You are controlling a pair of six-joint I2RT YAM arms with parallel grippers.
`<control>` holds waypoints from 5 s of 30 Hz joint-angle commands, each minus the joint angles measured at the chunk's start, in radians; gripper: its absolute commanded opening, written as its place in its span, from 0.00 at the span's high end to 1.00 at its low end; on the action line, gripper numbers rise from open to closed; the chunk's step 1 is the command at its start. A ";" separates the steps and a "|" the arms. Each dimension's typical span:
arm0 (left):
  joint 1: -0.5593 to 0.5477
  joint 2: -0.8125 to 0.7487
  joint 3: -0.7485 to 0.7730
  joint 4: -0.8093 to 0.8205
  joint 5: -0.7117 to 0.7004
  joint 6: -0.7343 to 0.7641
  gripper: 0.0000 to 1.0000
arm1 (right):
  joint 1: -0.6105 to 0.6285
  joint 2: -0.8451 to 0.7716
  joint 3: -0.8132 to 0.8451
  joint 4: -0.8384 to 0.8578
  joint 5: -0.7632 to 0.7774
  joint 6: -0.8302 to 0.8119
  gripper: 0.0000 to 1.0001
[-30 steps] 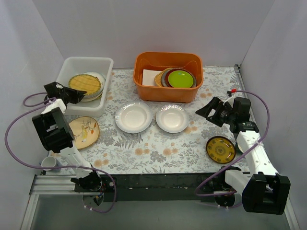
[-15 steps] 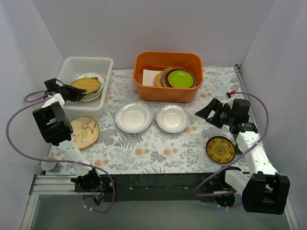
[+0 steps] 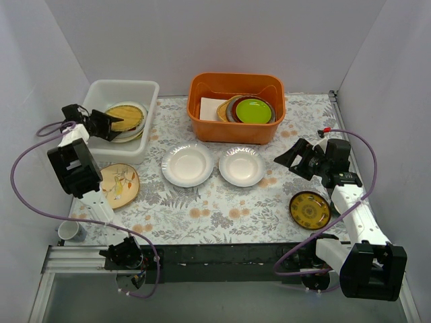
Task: Place the plates into the plastic bin on the countertop
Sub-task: Place the plate in the plastic bin, then pick up the plate at the center of the board.
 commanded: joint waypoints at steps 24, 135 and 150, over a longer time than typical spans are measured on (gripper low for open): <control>-0.026 -0.044 0.254 -0.475 -0.267 0.297 0.02 | 0.009 -0.035 0.008 0.027 -0.038 0.008 0.04; -0.349 -1.111 -0.118 -0.628 -0.502 0.346 0.02 | 1.190 1.354 0.870 0.867 0.301 0.556 0.24; -0.353 -1.110 -0.153 -0.604 -0.477 0.349 0.02 | 1.167 1.481 1.056 0.818 0.349 0.594 0.32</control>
